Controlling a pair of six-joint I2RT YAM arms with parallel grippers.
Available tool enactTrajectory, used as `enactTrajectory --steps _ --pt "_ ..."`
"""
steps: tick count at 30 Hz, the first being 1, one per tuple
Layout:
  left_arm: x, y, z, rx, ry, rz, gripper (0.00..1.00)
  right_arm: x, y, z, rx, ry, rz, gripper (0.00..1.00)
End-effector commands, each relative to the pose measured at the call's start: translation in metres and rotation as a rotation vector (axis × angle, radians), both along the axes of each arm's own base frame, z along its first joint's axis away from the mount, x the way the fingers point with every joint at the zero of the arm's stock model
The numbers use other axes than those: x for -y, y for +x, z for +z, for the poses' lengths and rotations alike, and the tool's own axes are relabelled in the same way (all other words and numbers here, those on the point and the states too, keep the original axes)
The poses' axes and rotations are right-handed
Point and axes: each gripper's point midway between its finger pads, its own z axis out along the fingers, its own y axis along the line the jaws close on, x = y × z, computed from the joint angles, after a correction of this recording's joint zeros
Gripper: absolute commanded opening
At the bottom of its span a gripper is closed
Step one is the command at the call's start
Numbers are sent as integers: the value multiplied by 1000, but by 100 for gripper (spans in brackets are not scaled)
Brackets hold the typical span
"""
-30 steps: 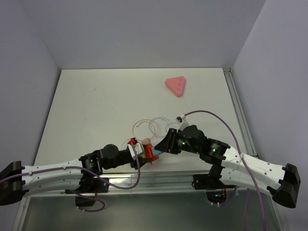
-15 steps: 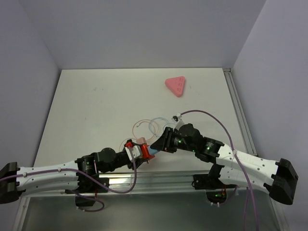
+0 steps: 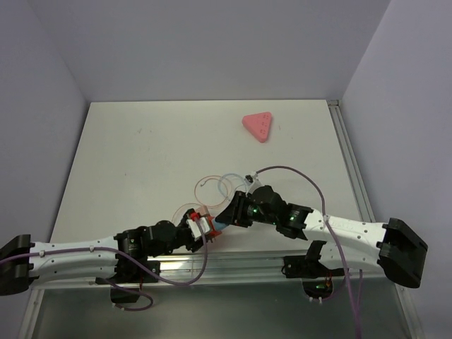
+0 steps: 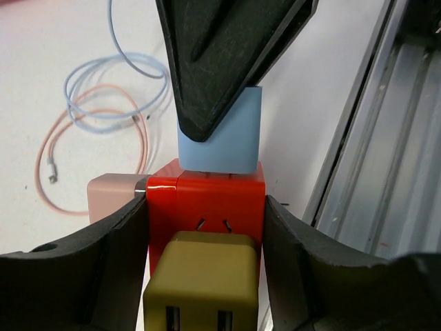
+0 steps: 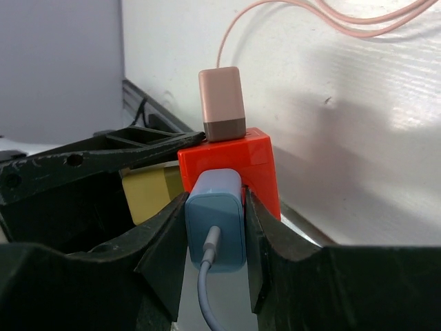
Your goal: Insert the plug
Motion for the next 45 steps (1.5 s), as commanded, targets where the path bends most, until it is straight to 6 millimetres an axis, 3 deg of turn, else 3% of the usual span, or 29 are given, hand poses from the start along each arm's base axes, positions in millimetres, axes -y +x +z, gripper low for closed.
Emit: enactTrajectory --steps 1,7,9,10,13,15,16,17,19,21,22,27,31,35,42,45 --pt "31 9 170 179 -554 1 0 -23 -57 -5 -157 75 236 0" --pt "65 12 118 105 -272 -30 0 -6 -54 -20 -63 97 266 0" --pt "69 9 106 85 -233 -53 0 -3 -58 -31 -66 112 275 0" --pt "71 9 99 75 -215 -53 0 4 -60 -45 -97 93 268 0" --pt "71 10 79 52 -182 -41 0 5 -60 -54 -108 131 263 0" --pt "70 12 80 51 -232 -25 0 6 -60 -60 -127 141 247 0" --pt "68 13 77 53 -240 -9 0 12 -64 -75 -160 119 236 0" --pt "66 12 67 40 -241 -4 0 7 -60 -66 -144 174 225 0" --pt "68 13 54 28 -222 8 0 11 -62 -79 -176 163 205 0" --pt "73 11 37 8 -178 9 0 6 -61 -69 -168 223 212 0" --pt "75 10 33 1 -171 3 0 8 -63 -77 -189 212 210 0" --pt "79 5 1 -64 -113 0 0 -1 -70 -77 -235 245 266 0" --pt "73 0 -19 -109 -112 4 0 -10 -81 -78 -269 247 358 0" --pt "73 -5 -25 -119 -118 -2 0 -16 -89 -62 -290 324 397 0" --pt "67 -10 -25 -134 -78 -12 0 -12 -88 -72 -335 324 371 0" --pt "61 -12 -22 -144 -66 -11 0 -12 -86 -69 -319 334 371 7"
